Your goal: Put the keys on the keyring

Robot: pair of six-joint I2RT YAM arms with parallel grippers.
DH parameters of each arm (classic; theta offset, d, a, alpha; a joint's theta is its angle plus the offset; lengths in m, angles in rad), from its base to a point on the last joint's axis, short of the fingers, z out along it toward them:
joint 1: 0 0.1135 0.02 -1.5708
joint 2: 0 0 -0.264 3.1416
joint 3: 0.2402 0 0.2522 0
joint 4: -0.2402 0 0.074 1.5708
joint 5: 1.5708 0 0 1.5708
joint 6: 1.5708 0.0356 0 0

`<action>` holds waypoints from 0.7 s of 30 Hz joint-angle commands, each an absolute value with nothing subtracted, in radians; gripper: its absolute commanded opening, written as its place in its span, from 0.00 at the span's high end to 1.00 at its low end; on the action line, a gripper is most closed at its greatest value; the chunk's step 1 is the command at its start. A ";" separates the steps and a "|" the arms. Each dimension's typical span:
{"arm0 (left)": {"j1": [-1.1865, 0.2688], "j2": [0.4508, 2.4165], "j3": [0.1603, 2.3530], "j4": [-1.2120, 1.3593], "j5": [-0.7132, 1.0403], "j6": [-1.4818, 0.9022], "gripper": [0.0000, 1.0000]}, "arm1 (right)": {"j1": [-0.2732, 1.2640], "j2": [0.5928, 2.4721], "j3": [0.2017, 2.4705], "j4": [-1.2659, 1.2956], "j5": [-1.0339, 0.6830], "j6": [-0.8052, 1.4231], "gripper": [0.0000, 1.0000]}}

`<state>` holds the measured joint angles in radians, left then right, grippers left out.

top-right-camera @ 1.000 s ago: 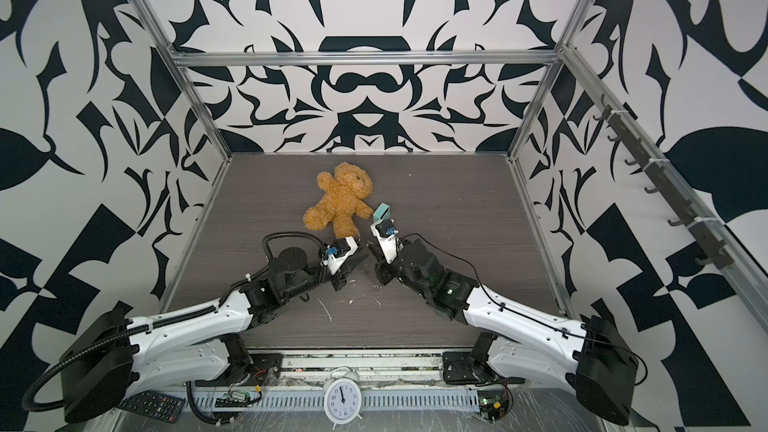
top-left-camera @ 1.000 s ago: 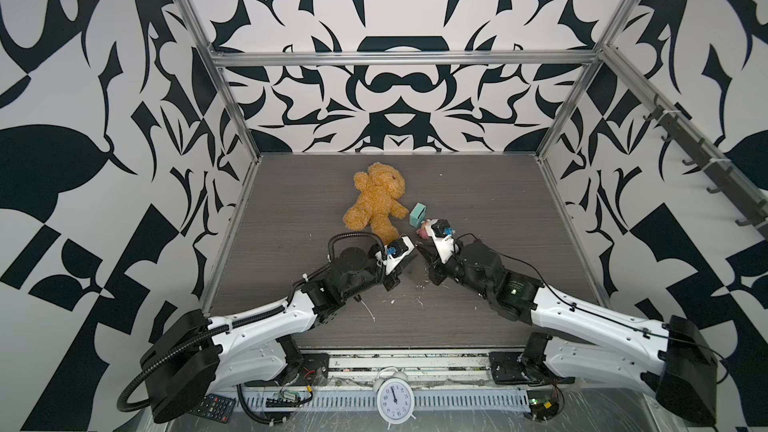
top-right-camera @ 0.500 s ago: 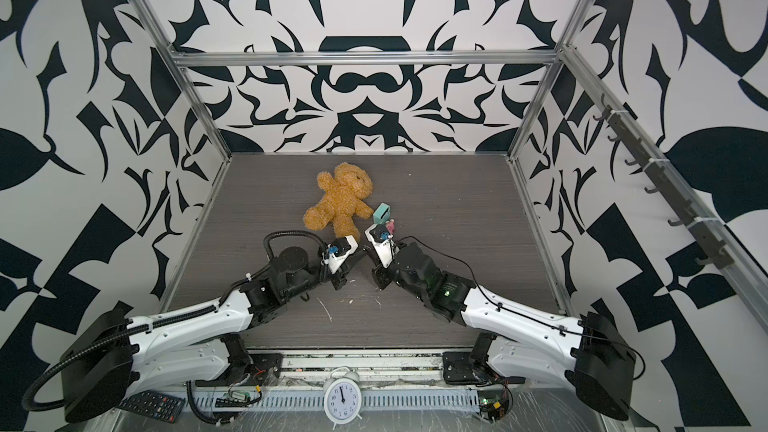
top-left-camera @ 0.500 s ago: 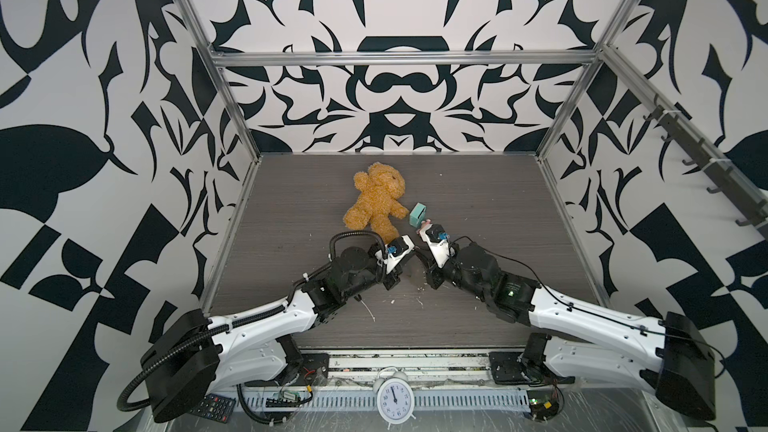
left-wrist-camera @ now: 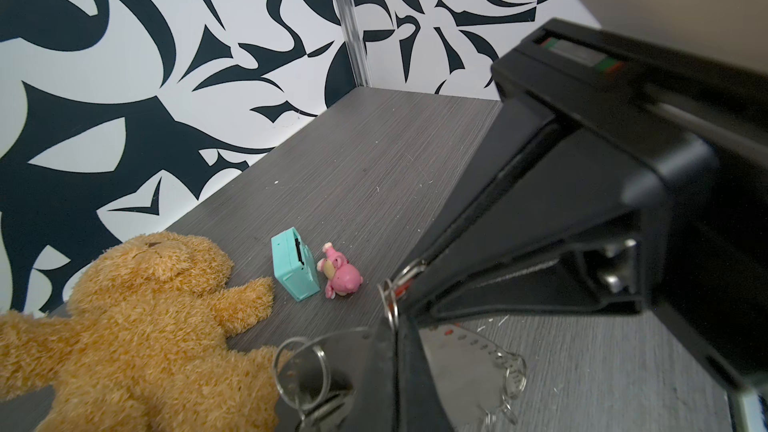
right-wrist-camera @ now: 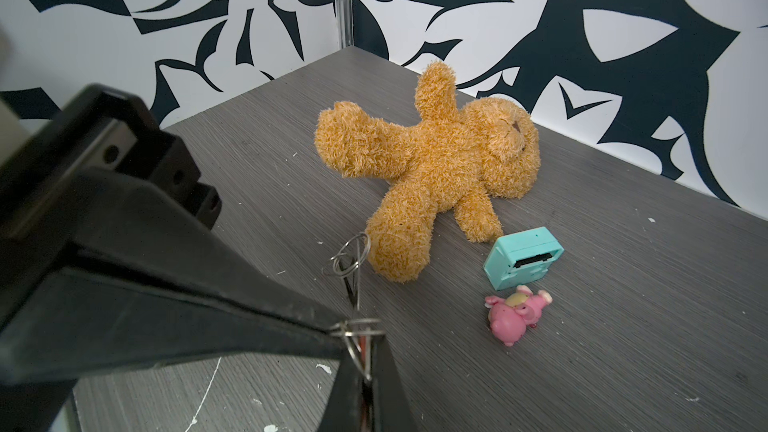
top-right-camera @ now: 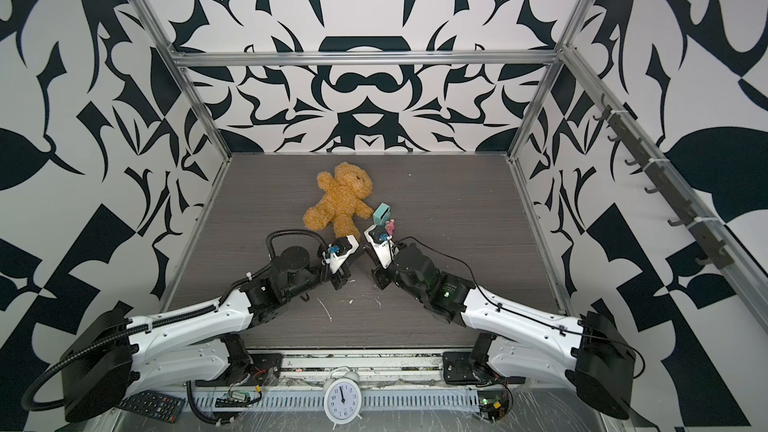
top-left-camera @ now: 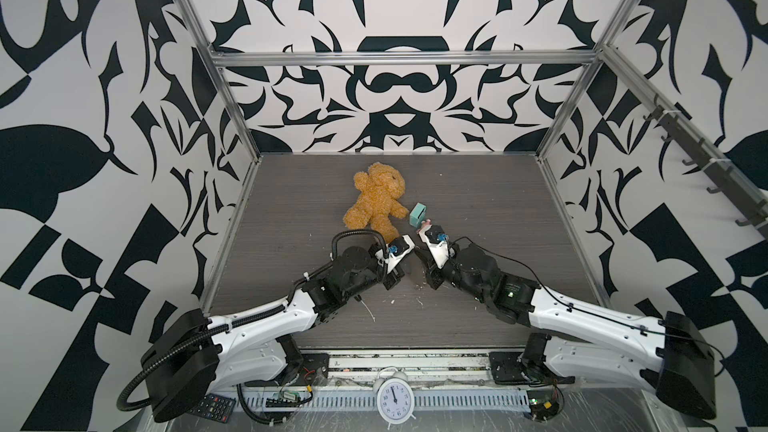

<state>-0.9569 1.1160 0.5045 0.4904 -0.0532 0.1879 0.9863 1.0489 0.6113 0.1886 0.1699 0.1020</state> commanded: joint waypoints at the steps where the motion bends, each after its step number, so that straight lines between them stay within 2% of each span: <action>1: -0.956 1.111 0.518 0.514 -0.068 0.193 1.00 | 1.004 1.043 0.624 0.267 0.157 0.094 1.00; 12: -0.956 1.107 0.506 0.532 -0.063 0.192 1.00 | 0.985 1.028 0.592 0.298 0.251 0.146 1.00; 21: -0.956 1.102 0.497 0.548 -0.054 0.196 1.00 | 0.866 1.049 0.586 0.266 0.203 0.272 1.00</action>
<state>-0.9565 1.1160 0.5041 0.5159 -0.0616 0.1921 0.9237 1.0485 0.5888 0.2420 0.1246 0.2081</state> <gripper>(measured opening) 0.041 0.064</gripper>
